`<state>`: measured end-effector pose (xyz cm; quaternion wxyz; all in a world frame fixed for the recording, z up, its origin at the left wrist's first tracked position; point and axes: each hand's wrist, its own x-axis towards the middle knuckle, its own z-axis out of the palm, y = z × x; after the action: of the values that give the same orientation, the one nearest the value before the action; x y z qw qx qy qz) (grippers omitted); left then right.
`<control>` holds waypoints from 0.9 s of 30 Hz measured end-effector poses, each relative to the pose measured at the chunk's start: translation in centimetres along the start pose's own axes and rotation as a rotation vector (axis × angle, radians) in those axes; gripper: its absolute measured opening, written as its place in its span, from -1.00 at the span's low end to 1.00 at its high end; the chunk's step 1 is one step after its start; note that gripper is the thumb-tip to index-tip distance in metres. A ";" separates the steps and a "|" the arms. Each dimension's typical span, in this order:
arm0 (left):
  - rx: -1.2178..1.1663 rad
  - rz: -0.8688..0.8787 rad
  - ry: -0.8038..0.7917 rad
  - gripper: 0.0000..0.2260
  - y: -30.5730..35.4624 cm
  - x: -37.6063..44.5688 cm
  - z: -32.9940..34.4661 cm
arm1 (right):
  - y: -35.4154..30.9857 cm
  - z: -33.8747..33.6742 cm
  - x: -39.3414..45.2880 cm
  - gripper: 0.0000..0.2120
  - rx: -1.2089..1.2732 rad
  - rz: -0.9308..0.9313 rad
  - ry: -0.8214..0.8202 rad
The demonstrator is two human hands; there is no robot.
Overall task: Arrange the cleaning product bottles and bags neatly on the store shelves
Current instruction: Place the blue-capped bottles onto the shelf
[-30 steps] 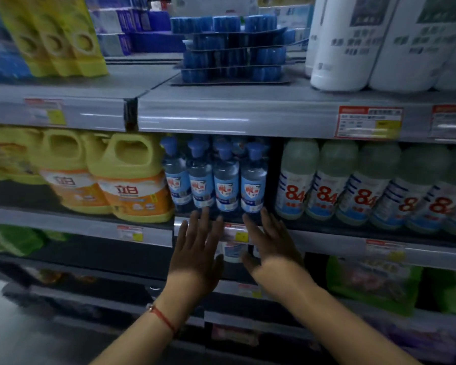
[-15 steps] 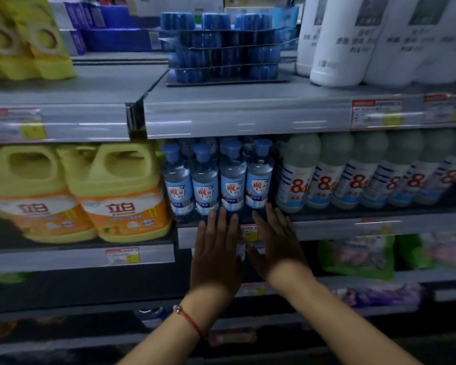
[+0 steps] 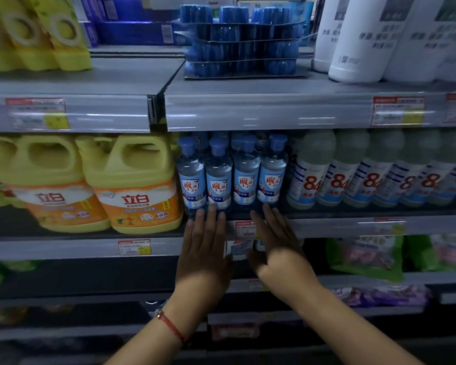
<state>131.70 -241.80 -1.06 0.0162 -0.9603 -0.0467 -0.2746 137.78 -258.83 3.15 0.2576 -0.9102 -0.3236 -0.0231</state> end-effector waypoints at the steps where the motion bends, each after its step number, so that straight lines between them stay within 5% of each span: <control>1: 0.013 -0.002 -0.028 -0.11 -0.1 0.3 0.2 | -0.1 0.0 0.2 -0.27 0.000 0.003 -0.002; 12: 0.019 0.019 -0.037 -0.07 -0.7 1.0 0.7 | -0.7 -0.2 1.2 -0.24 -0.119 0.064 -0.134; 17: -0.022 -0.021 -0.013 -0.26 -2.6 -0.5 -0.2 | -1.1 -0.2 0.7 -0.27 -0.104 0.034 -0.116; 27: 0.014 -0.082 -0.106 -0.30 -4.2 0.1 0.0 | -2.6 0.5 2.2 -0.25 -0.169 0.110 -0.173</control>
<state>131.33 -237.61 -0.97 0.0092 -0.9706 -0.0890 -0.2236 137.85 -255.63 4.34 0.1517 -0.9436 -0.2913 0.0425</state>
